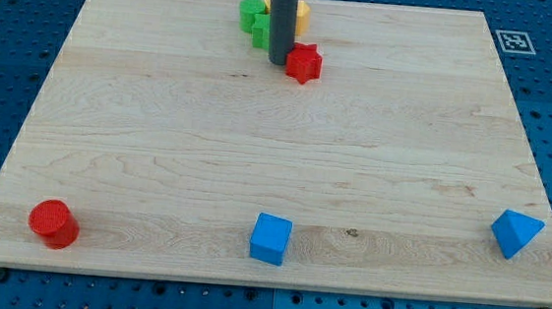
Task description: Push the red star close to group of blocks
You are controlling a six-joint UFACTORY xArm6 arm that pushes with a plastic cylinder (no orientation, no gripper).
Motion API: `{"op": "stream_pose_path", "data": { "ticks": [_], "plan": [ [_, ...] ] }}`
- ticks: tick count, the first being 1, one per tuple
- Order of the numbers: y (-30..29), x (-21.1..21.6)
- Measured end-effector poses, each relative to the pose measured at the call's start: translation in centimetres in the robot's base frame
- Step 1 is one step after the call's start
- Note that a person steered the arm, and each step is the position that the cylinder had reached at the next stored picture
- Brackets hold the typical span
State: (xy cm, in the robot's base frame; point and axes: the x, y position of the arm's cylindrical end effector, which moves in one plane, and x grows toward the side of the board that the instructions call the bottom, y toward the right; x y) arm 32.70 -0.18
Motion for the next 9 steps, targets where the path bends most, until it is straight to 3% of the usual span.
{"op": "stream_pose_path", "data": {
  "ticks": [3, 5, 7, 9],
  "plan": [
    [8.0, 5.1],
    [12.4, 11.8],
    [15.7, 11.1],
    [13.4, 6.5]
  ]
}}
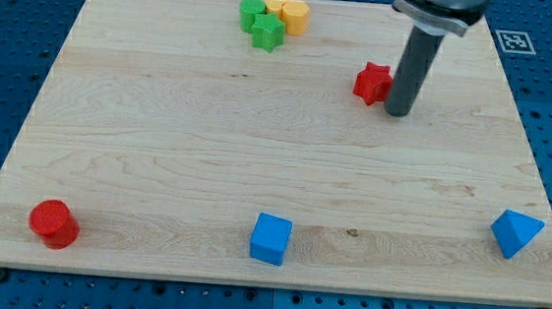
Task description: Push the red star close to group of blocks
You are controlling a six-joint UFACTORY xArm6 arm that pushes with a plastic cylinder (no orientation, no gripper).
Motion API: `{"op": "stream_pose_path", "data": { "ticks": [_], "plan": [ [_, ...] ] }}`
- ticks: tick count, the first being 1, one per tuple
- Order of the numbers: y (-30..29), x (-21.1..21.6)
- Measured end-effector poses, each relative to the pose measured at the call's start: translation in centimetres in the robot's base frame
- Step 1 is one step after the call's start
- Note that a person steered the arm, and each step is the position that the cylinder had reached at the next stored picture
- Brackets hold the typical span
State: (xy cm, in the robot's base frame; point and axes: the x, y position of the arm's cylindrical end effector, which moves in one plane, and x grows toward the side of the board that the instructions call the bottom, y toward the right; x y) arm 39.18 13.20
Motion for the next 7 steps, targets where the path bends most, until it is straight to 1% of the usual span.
{"op": "stream_pose_path", "data": {
  "ticks": [4, 5, 6, 7],
  "plan": [
    [-7.1, -10.4],
    [-7.9, -11.9],
    [-7.9, -12.0],
    [-7.9, -10.9]
  ]
}}
